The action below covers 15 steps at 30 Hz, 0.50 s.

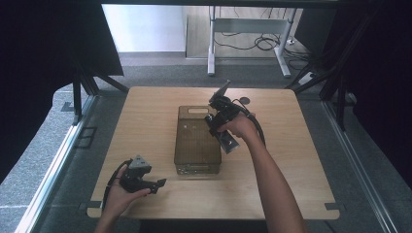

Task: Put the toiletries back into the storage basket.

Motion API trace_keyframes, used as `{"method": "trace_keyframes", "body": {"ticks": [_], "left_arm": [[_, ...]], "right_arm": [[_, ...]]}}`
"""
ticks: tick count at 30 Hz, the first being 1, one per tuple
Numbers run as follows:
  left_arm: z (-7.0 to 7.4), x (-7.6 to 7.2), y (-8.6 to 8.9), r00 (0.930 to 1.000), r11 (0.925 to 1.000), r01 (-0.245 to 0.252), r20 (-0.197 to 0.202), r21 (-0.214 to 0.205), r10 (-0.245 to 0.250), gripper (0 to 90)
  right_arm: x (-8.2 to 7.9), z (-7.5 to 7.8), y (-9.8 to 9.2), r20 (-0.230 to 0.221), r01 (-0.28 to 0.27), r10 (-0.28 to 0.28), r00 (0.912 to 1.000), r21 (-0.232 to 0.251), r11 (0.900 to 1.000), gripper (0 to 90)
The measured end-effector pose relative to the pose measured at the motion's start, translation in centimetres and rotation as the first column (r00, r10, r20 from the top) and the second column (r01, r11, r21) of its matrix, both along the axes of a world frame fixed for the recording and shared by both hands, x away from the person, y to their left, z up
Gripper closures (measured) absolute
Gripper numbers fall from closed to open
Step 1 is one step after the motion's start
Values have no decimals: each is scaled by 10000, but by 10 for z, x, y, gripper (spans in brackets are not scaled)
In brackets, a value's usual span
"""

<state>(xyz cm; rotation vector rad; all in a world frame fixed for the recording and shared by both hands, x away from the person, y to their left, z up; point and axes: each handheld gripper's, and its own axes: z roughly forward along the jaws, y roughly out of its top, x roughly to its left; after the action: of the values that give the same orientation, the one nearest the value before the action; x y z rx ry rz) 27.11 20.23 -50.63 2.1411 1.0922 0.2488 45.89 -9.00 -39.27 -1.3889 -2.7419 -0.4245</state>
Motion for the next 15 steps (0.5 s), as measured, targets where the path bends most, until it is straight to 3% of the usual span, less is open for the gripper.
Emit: {"method": "trace_keyframes", "body": {"ticks": [15], "left_arm": [[0,0,0,10000,10000,68,16,43,-68,215]], "right_arm": [[3,-11,29,-482,370,-363,9982,140,9992,469]]}}
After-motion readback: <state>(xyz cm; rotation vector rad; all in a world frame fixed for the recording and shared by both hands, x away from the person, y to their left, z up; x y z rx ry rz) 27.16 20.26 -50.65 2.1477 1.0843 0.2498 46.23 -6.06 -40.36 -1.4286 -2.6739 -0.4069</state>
